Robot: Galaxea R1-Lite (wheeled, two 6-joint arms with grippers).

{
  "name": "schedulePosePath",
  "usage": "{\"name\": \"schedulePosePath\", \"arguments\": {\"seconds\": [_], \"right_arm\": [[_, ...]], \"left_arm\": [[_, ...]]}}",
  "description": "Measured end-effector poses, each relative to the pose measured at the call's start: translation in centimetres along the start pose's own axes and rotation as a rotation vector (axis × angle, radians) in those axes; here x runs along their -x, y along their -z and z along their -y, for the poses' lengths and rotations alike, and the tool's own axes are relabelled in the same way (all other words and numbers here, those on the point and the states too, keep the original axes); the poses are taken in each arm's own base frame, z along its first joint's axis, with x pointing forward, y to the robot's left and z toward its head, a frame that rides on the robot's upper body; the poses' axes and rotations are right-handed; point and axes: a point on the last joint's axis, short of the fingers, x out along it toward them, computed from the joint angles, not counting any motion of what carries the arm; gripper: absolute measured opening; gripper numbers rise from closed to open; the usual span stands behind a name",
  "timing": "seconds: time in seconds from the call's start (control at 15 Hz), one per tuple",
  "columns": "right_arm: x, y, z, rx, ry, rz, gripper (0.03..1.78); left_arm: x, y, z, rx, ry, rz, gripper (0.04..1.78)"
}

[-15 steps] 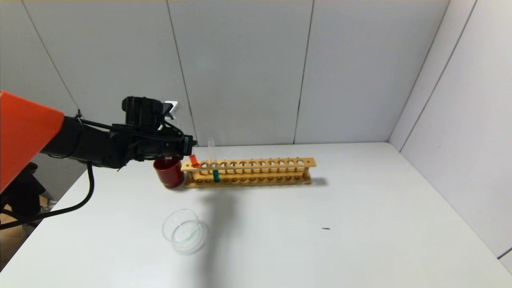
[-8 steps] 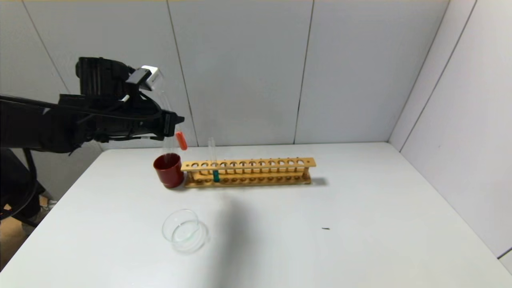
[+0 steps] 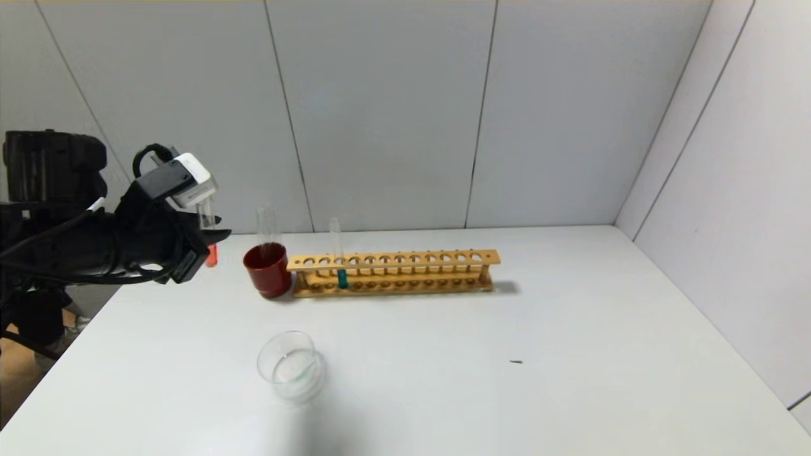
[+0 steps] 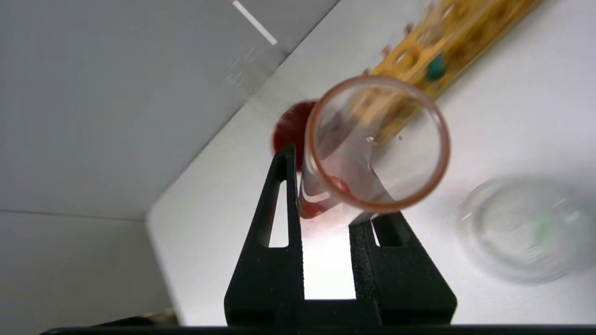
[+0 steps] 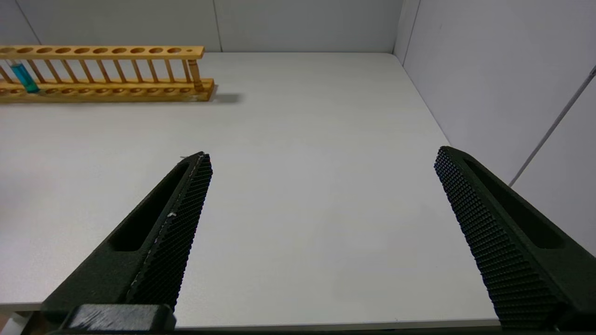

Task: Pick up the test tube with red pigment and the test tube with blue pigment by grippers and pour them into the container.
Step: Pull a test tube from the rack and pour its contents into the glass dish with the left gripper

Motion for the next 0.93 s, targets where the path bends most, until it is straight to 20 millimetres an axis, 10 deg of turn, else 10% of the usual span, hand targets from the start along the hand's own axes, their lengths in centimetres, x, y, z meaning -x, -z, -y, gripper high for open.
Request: {"name": "schedulePosePath", "arguments": {"seconds": [0.93], "right_arm": [[0.0,0.0,0.0,0.0,0.0,0.0,1.75]], "left_arm": [[0.1,7.4,3.0,-0.831,0.212,0.052,0.33]]}}
